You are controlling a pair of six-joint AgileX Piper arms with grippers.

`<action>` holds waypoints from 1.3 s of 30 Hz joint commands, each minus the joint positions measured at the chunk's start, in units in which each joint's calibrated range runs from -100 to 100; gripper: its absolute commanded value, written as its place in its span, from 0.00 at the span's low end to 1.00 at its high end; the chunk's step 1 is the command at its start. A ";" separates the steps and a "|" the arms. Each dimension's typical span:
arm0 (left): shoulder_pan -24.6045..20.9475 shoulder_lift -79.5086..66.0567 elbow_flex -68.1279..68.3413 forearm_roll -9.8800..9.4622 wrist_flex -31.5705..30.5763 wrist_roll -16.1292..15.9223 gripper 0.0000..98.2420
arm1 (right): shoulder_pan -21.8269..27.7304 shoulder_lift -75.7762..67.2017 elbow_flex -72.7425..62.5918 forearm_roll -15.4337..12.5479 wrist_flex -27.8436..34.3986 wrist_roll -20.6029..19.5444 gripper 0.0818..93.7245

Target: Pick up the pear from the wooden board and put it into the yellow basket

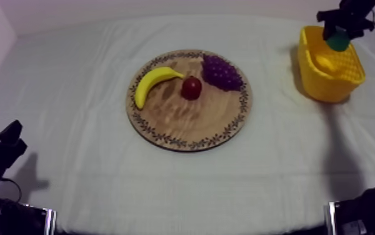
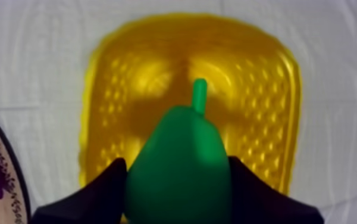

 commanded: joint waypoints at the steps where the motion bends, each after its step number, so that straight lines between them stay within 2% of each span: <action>1: 0.01 0.02 -0.02 -0.03 0.00 -0.01 0.00 | 0.27 1.41 1.47 0.06 -1.06 -0.11 0.46; 3: 0.01 0.02 -0.02 -0.03 0.00 -0.01 0.00 | 0.57 2.40 2.57 0.09 -2.07 -0.05 0.50; 9: 0.01 0.02 -0.02 -0.03 0.00 -0.01 0.00 | 1.25 3.91 4.04 0.53 -3.93 0.36 0.78; 11: 0.01 0.02 -0.02 -0.03 0.00 -0.01 0.00 | 1.32 4.07 3.98 0.62 -4.02 0.58 0.85; 14: 0.01 0.02 -0.02 -0.03 0.00 -0.01 0.00 | 1.34 3.85 3.84 0.64 -3.95 0.93 0.90; 18: 0.01 0.02 -0.02 -0.03 0.00 -0.01 0.00 | 1.07 2.60 3.93 1.09 -4.02 0.59 0.92; 21: 0.01 0.02 -0.02 -0.03 0.00 -0.01 0.00 | 0.69 0.92 4.00 1.30 -3.81 0.40 0.86; 26: 0.01 0.02 -0.02 -0.03 0.00 -0.01 0.00 | 0.33 -3.66 4.23 0.92 -3.71 0.64 0.67; 31: 0.01 0.02 -0.02 -0.03 0.00 -0.01 0.00 | -0.74 -10.55 5.48 0.35 -4.33 0.28 0.54; 39: 0.01 0.02 -0.02 -0.03 0.00 -0.01 0.00 | -3.54 -26.69 13.01 0.83 -8.32 -2.03 0.30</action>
